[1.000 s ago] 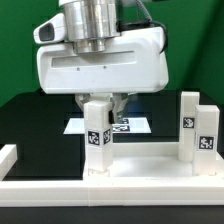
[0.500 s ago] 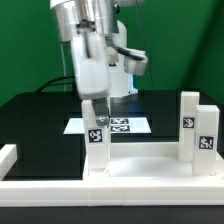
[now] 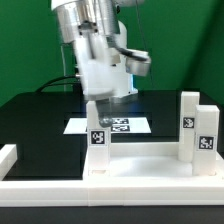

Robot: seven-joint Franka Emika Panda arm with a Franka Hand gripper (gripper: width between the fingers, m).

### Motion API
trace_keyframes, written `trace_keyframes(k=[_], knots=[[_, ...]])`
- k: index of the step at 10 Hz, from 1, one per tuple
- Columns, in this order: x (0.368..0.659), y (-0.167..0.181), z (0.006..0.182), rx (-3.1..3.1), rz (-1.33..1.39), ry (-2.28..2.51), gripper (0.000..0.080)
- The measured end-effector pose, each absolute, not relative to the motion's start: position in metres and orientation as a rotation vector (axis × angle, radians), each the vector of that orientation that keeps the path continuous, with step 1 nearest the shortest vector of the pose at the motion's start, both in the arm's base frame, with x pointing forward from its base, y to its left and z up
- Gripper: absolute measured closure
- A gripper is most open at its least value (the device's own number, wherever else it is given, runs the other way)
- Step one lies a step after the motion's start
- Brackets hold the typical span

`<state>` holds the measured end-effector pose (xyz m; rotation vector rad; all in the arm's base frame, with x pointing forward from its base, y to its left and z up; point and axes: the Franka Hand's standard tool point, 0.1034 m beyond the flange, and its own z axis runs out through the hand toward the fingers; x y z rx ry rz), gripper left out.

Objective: Assemble desk

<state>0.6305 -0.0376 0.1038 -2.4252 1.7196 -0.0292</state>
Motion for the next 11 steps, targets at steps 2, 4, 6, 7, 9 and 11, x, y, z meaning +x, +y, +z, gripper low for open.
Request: trace_keyframes(k=[2, 4, 6, 7, 9, 11], knots=[[0.626, -0.037, 0.100, -2.653, -0.049, 1.362, 0.0179], [0.626, -0.038, 0.099, -2.748, -0.065, 1.184, 0.0159], [0.626, -0.042, 0.101, -2.852, -0.085, 0.941, 0.0151], [0.630, -0.050, 0.111, -2.936, -0.126, 0.676, 0.0151], [0.632, -0.051, 0.113, -2.925, -0.137, 0.710, 0.0151], [0.632, -0.052, 0.113, -2.913, -0.133, 0.752, 0.0264]])
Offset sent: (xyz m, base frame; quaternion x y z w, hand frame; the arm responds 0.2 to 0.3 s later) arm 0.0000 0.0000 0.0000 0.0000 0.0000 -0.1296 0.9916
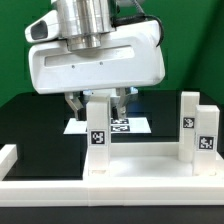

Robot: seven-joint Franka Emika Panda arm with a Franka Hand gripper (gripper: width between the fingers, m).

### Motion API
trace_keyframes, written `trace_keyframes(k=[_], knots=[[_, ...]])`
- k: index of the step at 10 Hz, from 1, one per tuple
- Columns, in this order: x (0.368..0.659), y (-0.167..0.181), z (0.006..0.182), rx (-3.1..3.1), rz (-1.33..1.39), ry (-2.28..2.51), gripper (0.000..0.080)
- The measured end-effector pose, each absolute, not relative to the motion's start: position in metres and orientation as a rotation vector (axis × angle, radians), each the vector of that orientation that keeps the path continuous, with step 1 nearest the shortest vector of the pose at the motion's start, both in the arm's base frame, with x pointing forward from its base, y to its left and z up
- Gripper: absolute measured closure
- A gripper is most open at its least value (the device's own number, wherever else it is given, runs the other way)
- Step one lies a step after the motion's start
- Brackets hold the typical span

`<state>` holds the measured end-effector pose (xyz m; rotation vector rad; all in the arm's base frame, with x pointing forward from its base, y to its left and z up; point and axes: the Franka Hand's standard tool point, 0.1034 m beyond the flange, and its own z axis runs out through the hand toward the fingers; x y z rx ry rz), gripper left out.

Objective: Assemble desk

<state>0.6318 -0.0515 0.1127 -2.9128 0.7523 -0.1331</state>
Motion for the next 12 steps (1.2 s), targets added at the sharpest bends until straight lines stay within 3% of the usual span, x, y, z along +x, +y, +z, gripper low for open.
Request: trace_keyframes(k=[1, 2, 7, 11, 12], knots=[[0.6313, -0.0520, 0.1118, -2.878, -0.123, 0.869, 0.0446], [0.6304, -0.0554, 0.1114, -2.841, -0.114, 0.989, 0.0503], [0.6350, -0.0615, 0.1105, -2.116, 0.042, 2.035, 0.0504], [0.6346, -0.0602, 0.1102, -2.132, 0.042, 2.023, 0.0504], [0.6350, -0.0573, 0.1103, -2.391, -0.002, 1.723, 0.0504]])
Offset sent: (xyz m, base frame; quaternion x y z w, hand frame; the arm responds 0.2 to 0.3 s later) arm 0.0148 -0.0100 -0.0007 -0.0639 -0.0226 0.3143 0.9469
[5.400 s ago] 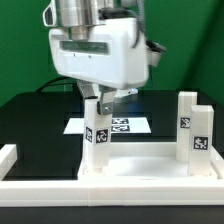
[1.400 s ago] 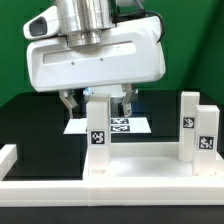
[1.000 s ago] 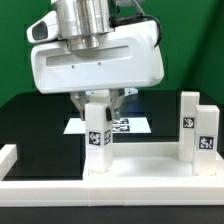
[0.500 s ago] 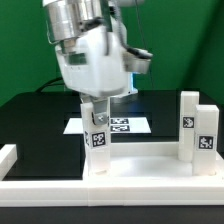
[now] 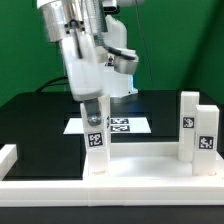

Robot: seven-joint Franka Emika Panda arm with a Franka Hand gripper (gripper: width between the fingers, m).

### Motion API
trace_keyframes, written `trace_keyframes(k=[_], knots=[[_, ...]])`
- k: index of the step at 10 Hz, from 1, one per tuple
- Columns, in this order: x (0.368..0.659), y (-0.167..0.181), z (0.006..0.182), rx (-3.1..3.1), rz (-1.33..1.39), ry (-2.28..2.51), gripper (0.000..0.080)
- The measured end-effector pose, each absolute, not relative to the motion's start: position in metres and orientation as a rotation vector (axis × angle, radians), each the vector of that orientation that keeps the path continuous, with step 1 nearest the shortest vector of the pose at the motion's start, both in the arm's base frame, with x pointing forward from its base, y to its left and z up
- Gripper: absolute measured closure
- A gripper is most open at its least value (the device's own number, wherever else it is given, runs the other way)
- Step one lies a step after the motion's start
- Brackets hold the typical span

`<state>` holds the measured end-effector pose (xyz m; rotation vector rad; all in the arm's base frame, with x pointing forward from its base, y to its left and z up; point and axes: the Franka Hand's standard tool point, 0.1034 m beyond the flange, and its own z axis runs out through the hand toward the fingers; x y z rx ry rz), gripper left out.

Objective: Assemble desk

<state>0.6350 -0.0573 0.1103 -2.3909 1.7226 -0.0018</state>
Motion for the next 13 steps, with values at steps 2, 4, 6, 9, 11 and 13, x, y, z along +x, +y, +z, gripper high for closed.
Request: trace_keyframes(k=[2, 4, 6, 9, 11, 13], knots=[[0.6326, -0.0586, 0.1087, -2.594, -0.022, 1.393, 0.0212], [0.6322, -0.0599, 0.1084, -2.692, -0.041, 1.218, 0.0161], [0.6334, -0.0583, 0.1098, -2.890, -0.086, 0.786, 0.0153], [0.6339, -0.0511, 0.1079, -2.994, -0.111, 0.361, 0.0176], [0.6338, -0.0511, 0.1076, -2.990, -0.109, 0.388, 0.0358], [0.6328, -0.0559, 0.1066, -2.949, -0.092, 0.637, 0.0500]])
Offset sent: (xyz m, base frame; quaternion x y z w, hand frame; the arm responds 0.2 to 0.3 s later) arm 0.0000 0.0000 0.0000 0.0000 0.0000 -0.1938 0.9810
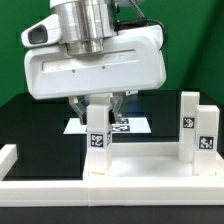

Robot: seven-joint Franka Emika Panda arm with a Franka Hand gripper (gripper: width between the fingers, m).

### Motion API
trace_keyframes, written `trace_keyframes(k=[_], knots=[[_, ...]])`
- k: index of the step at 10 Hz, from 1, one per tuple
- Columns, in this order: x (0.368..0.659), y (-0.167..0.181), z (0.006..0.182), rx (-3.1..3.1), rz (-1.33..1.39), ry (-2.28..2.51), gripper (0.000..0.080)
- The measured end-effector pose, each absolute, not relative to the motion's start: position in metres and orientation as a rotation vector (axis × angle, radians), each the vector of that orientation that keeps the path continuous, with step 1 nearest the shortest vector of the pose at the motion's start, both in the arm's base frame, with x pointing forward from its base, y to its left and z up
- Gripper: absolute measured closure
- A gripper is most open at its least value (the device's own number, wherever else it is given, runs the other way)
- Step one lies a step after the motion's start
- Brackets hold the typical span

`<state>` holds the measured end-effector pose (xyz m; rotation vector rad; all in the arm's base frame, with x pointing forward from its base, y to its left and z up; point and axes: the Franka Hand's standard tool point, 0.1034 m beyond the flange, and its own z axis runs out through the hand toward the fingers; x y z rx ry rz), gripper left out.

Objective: Assemble desk

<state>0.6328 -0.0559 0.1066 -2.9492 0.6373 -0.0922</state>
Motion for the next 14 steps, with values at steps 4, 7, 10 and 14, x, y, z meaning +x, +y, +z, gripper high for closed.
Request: trace_keyframes(k=[4, 7, 10, 14], knots=[[0.633, -0.051, 0.106, -2.472, -0.004, 1.686, 0.0504], [0.633, -0.056, 0.105, -2.130, 0.051, 2.004, 0.0505], [0.632, -0.056, 0.104, -2.185, 0.044, 1.943, 0.0505], [0.632, -0.055, 0.104, -2.271, 0.040, 1.841, 0.0162]])
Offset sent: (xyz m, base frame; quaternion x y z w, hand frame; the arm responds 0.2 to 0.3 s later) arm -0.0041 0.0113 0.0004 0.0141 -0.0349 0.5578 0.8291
